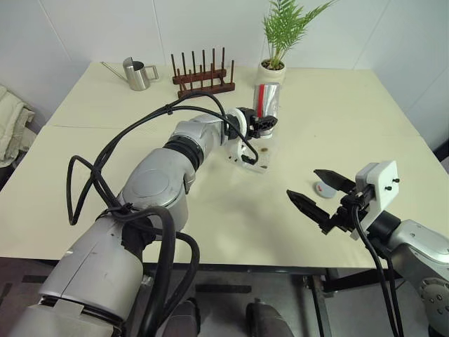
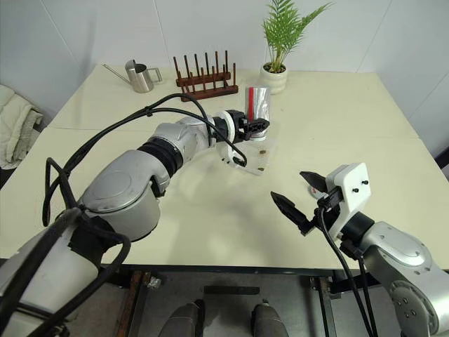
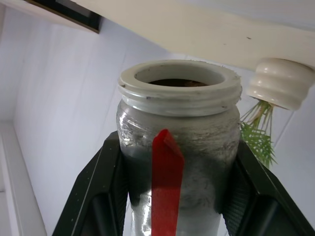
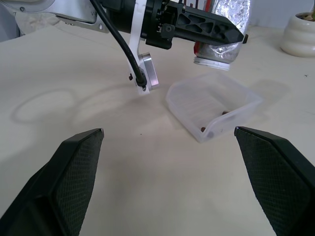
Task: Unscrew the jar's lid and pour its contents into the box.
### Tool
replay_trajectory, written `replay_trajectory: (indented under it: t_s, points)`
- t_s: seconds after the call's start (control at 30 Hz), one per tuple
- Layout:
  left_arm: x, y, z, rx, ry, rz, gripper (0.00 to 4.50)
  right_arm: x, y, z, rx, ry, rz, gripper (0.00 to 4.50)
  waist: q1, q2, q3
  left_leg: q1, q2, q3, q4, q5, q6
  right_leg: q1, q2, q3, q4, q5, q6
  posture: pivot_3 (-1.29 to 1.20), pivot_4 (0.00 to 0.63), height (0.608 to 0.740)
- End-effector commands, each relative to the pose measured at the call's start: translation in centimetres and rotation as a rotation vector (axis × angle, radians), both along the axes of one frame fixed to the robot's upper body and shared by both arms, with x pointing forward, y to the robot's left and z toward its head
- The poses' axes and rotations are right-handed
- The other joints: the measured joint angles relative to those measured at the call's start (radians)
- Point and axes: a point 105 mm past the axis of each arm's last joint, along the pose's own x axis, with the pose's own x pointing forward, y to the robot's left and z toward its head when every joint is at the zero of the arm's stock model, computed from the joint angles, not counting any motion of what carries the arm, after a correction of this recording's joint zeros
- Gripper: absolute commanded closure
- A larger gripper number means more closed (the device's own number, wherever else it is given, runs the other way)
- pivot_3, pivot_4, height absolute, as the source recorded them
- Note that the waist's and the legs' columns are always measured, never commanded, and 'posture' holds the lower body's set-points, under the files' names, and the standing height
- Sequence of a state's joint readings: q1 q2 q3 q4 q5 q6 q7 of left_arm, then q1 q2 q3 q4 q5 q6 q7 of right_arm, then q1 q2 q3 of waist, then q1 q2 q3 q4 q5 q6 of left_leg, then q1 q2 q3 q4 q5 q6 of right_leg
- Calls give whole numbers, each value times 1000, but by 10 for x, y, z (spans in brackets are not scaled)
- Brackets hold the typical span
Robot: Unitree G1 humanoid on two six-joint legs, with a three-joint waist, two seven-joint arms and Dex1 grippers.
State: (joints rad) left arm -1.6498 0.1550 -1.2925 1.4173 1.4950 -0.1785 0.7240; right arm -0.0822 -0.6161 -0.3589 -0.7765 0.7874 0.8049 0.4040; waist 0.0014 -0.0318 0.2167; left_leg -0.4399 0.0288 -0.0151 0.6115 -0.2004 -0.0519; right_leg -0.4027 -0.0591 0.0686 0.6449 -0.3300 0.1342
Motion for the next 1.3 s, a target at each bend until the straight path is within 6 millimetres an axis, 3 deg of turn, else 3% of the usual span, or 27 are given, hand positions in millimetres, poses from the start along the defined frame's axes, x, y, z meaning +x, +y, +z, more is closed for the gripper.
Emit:
replay_trajectory:
  t_s: [0.03,0.17,0.3,0.43,0.57,0.77,0.9,1.3]
  points:
    - [1,2,18,-186,81,28,2498,-4,1,12,-10,-57,14,13,1,0,0,0,0,0,0,0,0,0,0,0,0,0,0,0,150,740]
    - [9,22,29,-619,363,91,2498,-1,0,15,-30,-57,35,13,0,0,0,0,0,0,0,0,0,0,0,0,1,0,0,0,150,740]
    - [17,42,26,-996,678,153,2498,3,-4,18,-52,-49,54,13,0,0,0,1,0,1,1,0,0,0,0,0,2,0,0,0,150,740]
    - [28,79,11,-1454,1056,203,2498,9,-6,24,-84,-37,90,13,-1,0,0,1,0,1,3,1,0,0,-1,0,5,0,0,0,150,740]
    - [32,109,1,-1847,1392,107,2498,13,-6,29,-102,-32,129,13,-1,0,0,2,0,0,4,2,0,0,-1,0,9,0,0,0,150,740]
    - [31,145,-6,-2112,1568,-36,2498,16,-6,32,-97,-25,187,13,-3,1,0,3,0,-1,11,3,1,0,0,-1,15,1,-1,0,150,740]
    - [30,171,-22,-2228,1634,-58,2498,13,-2,31,-67,-30,269,13,-6,1,0,3,0,-1,16,3,1,3,0,-1,16,3,0,0,150,740]
    - [17,178,-40,-2157,1783,-73,2498,18,-1,25,-78,-12,310,13,-4,1,0,4,0,-1,18,4,2,6,0,-1,15,6,0,0,150,740]
